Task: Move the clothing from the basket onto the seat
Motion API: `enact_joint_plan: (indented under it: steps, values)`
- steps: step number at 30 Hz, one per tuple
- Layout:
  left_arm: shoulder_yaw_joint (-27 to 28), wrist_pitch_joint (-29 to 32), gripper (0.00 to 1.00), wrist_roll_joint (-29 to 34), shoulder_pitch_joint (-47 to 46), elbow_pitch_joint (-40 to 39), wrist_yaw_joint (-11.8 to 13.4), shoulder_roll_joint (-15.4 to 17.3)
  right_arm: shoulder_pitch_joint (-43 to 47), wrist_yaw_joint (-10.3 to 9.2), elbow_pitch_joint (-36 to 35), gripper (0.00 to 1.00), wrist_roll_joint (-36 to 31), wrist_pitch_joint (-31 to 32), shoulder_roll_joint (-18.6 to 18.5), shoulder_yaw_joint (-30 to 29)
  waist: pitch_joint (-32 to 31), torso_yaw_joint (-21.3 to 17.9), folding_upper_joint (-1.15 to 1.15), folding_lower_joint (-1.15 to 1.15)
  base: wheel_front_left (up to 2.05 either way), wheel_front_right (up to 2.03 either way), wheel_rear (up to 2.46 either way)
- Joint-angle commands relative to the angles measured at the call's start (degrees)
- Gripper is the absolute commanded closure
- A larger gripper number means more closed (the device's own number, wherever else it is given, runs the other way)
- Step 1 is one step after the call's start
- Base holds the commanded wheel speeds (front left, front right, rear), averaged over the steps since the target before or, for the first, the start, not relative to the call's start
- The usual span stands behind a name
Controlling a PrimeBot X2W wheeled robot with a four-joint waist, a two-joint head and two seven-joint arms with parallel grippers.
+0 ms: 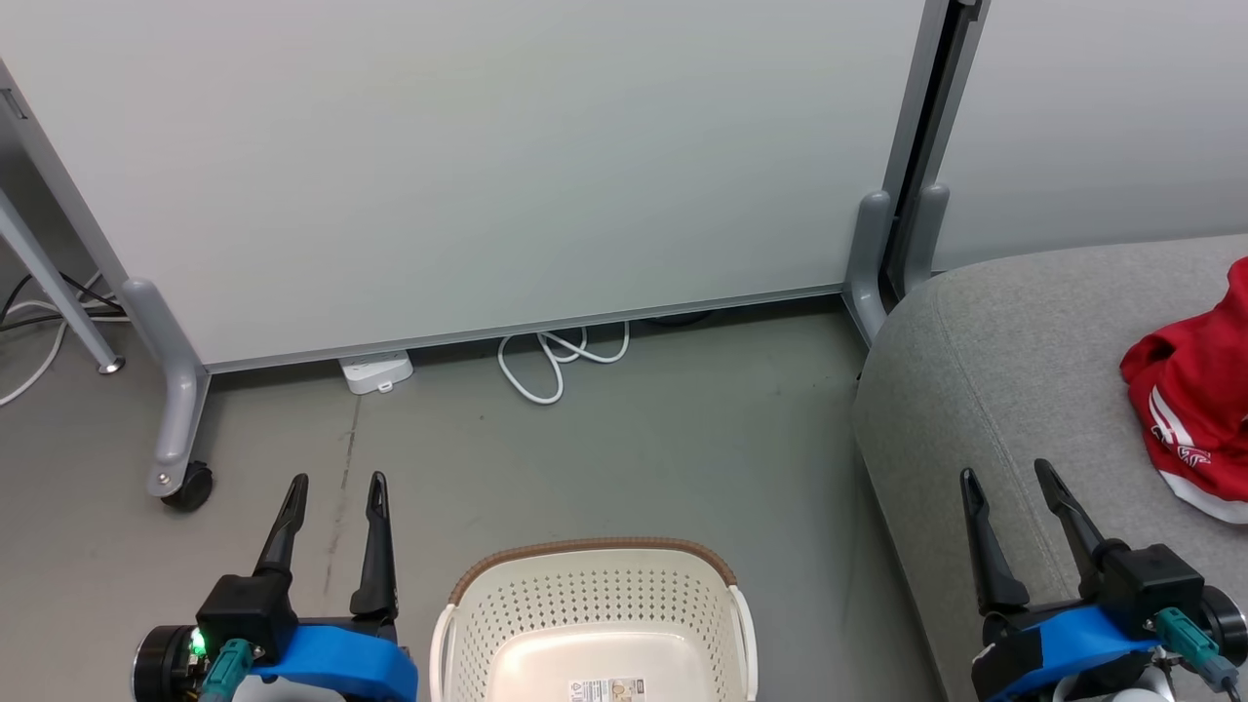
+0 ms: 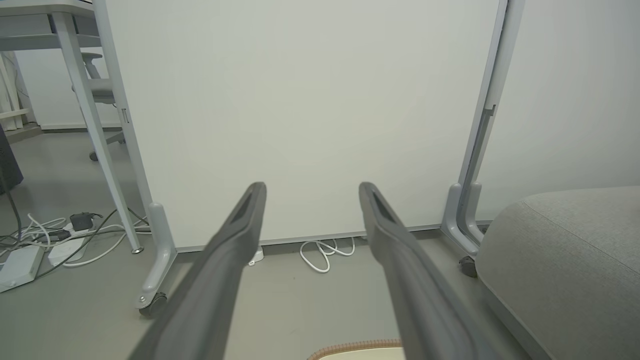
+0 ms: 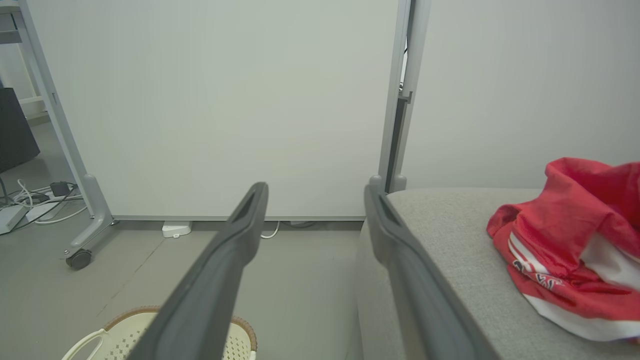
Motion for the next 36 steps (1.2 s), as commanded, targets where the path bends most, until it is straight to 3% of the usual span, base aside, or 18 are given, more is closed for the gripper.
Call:
enact_joint_plan:
  steps: [1,2,3,8,36]
  values:
    - [0.15,-0.14,0.00,0.24,0.41,0.11,-0.16,-0.10,0.93,0.01,0.13,0.00,0.42,-0.21,0.22,-0.06,0.02,0.07,0.00,0.00,0.00,0.00,0.00]
    - [0.09,-0.14,0.00,0.18,0.42,0.14,-0.17,-0.10,0.98,0.01,0.11,0.00,0.31,-0.21,0.27,-0.05,0.03,0.11,0.00,0.00,0.00,0.00,0.00]
    - [-0.02,0.02,1.00,0.01,0.03,0.22,0.00,-0.01,0.06,0.00,0.13,1.00,0.07,0.02,0.07,0.01,0.03,0.11,0.00,0.00,0.00,0.00,0.00]
    - [0.22,0.84,1.00,-1.04,1.50,2.74,-0.01,-0.09,0.90,0.00,2.58,1.00,1.06,0.73,0.42,-0.17,0.04,0.09,0.00,0.00,0.00,0.00,0.00]
    - [2.57,7.97,1.00,-30.57,-0.38,0.98,-0.38,-0.07,-0.36,0.00,0.73,1.00,31.57,7.85,0.89,-1.33,0.67,-0.44,0.00,0.00,0.00,0.00,0.00]
